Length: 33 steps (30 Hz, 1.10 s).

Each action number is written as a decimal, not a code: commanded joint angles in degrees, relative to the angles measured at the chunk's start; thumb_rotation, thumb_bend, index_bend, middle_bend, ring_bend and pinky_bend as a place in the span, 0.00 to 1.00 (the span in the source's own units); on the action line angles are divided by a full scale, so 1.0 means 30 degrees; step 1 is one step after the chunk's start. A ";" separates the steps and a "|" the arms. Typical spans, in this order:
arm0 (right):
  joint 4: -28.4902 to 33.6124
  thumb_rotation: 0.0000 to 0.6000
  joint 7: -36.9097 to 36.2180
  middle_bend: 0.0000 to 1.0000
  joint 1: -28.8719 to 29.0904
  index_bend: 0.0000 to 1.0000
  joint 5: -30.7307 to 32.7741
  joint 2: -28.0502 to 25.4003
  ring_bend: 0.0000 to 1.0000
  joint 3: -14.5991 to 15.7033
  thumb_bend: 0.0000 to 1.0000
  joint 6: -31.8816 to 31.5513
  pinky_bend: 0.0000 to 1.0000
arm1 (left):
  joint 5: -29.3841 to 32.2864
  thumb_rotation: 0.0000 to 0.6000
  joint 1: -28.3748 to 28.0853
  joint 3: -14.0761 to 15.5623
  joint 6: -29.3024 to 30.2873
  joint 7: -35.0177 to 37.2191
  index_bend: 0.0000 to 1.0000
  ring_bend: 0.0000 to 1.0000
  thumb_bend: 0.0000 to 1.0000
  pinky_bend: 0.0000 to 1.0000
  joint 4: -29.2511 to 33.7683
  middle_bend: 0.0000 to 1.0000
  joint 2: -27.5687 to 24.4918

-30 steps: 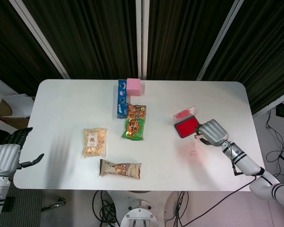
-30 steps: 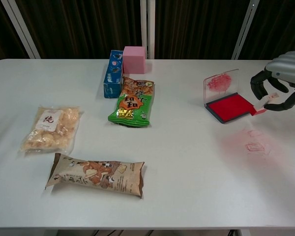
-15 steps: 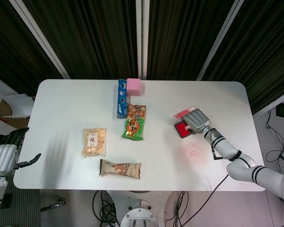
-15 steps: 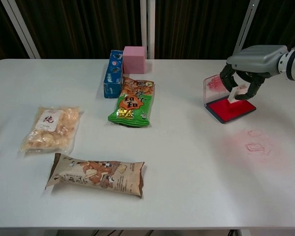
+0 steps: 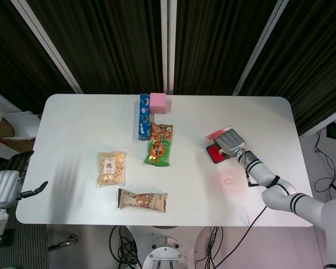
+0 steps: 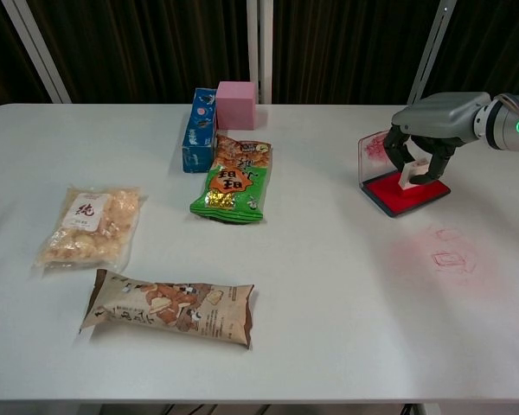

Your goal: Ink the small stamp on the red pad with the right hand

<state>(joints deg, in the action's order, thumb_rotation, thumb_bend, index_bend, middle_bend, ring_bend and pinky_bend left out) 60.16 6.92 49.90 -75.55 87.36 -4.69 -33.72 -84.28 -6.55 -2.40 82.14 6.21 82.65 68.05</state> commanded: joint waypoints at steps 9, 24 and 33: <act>-0.1280 1.00 -0.0452 0.60 0.0102 0.67 0.0071 0.0842 0.72 0.0265 0.31 0.0492 0.92 | 0.0042 0.51 0.0003 -0.0014 -0.0022 -0.0099 0.11 0.12 0.16 0.21 0.0111 0.13 -0.0106; 0.0872 1.00 -0.1389 0.61 -0.0200 0.68 -0.0627 -0.0926 0.72 -0.0126 0.31 -0.1209 0.92 | -0.0070 0.52 0.0066 -0.0064 0.0248 -0.0289 0.11 0.12 0.17 0.21 0.0507 0.13 -0.0380; 0.5950 1.00 -0.1037 0.61 -0.1323 0.68 -0.0910 -0.4568 0.72 0.0069 0.31 -0.2990 0.92 | -0.0202 0.51 0.0083 -0.0015 0.0337 -0.0318 0.11 0.12 0.17 0.21 0.0633 0.13 -0.0246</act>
<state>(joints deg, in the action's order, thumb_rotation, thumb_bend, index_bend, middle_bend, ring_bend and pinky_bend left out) 74.25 3.34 47.46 -78.17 76.78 -5.01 -41.17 -84.86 -6.32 -2.46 83.12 5.25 84.54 67.28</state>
